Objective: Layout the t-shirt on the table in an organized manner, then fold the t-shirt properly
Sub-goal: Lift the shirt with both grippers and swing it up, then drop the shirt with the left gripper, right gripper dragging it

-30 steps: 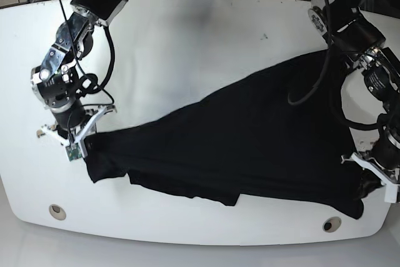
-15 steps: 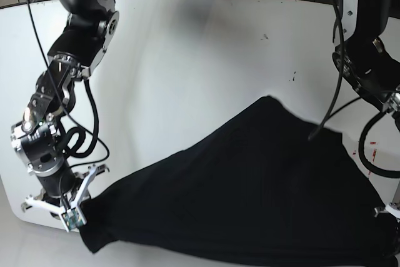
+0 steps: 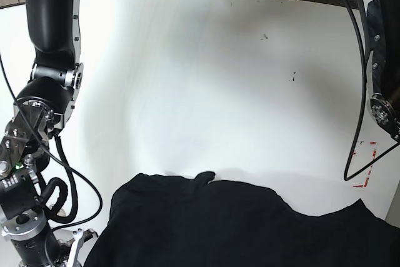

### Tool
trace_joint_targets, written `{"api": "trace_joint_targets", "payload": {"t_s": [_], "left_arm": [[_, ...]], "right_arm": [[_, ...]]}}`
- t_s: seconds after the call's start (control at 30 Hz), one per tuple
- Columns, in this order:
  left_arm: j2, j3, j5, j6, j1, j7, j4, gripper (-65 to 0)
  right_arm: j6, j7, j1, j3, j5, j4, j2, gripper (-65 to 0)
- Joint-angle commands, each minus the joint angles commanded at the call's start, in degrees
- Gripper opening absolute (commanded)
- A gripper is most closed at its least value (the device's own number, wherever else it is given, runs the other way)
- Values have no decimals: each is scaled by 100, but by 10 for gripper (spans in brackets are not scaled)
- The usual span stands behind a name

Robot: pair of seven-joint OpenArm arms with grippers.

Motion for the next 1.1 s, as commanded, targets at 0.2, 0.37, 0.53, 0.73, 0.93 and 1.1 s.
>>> {"api": "trace_joint_targets", "payload": {"t_s": [0.2,0.37,0.53,0.73,0.93,1.1], "left_arm": [[18,-26,-18,0,738,53,9,-650],[35,-176,-448,0,1749,53,246,-650],[53,-484,-712,0,2840,53,519,-650],[123,-765,-1125,0,4360,35,1002,-650],[123,-818,-1407,0,5547,26,1266,-650],[167,-818,-1468,0,6145,26,1424,-650]], "right_arm": [[0,-9,-738,211,-9,123,0,-640],[0,9,-1758,782,44,299,-193,-640],[0,220,-2743,1327,44,378,-519,-642],[0,492,-3895,1908,44,387,-888,-642],[0,791,-4756,2163,44,387,-1363,-642],[0,1020,-5292,2163,44,387,-1626,-642]]}}
